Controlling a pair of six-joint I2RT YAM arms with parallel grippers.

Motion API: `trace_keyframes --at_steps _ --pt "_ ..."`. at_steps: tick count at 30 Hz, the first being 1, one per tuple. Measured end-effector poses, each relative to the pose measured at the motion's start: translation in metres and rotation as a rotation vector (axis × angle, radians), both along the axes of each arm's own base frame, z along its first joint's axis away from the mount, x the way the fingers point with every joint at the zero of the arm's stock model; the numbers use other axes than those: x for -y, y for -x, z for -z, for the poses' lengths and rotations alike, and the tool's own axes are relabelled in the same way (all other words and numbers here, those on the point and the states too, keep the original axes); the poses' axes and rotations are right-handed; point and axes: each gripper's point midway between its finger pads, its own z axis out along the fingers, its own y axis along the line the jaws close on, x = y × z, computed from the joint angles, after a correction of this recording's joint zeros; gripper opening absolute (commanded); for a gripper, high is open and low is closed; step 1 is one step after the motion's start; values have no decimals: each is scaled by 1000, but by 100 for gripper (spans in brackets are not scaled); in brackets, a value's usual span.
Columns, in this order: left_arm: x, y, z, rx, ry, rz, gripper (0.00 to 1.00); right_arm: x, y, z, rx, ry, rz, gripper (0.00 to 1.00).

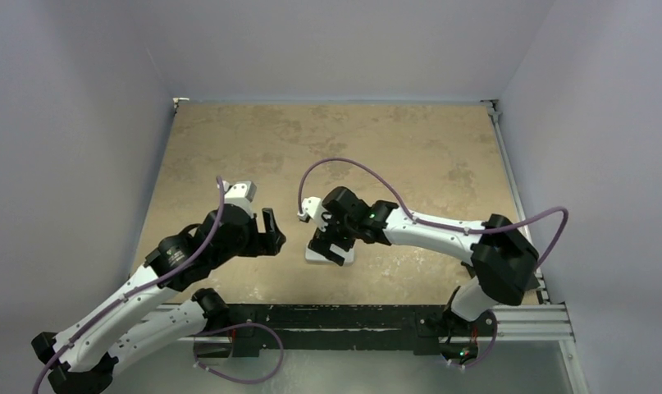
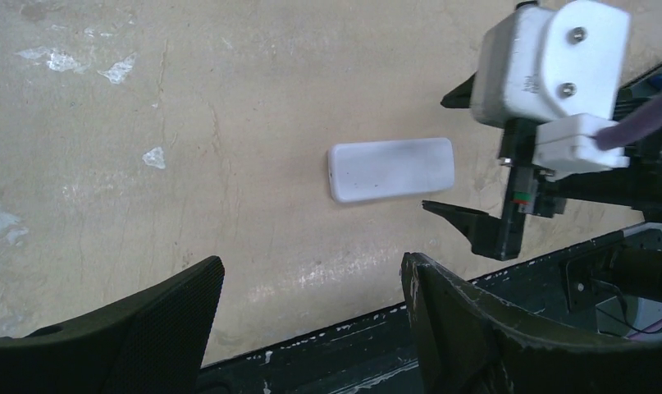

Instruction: Load the batteries into the remote control

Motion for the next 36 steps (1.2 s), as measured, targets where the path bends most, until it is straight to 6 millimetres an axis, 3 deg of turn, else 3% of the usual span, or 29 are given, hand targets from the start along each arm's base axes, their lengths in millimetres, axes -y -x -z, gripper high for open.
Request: trace_keyframes --at_steps 6,14,18,25,31,36 --pt "-3 3 -4 12 14 1 80 -6 -2 22 -28 65 -54 94" --pt "-7 8 -6 11 21 5 80 1 -2 56 -70 168 -67 91" --pt "-8 10 -5 8 17 5 80 4 -3 62 -73 190 -61 88" --pt "-9 11 -4 4 15 7 81 4 -2 63 -75 190 -53 72" --pt "-9 11 -4 2 15 7 81 3 1 64 -86 189 -36 47" --pt "-8 11 -4 1 18 6 81 3 2 63 -95 182 -4 38"
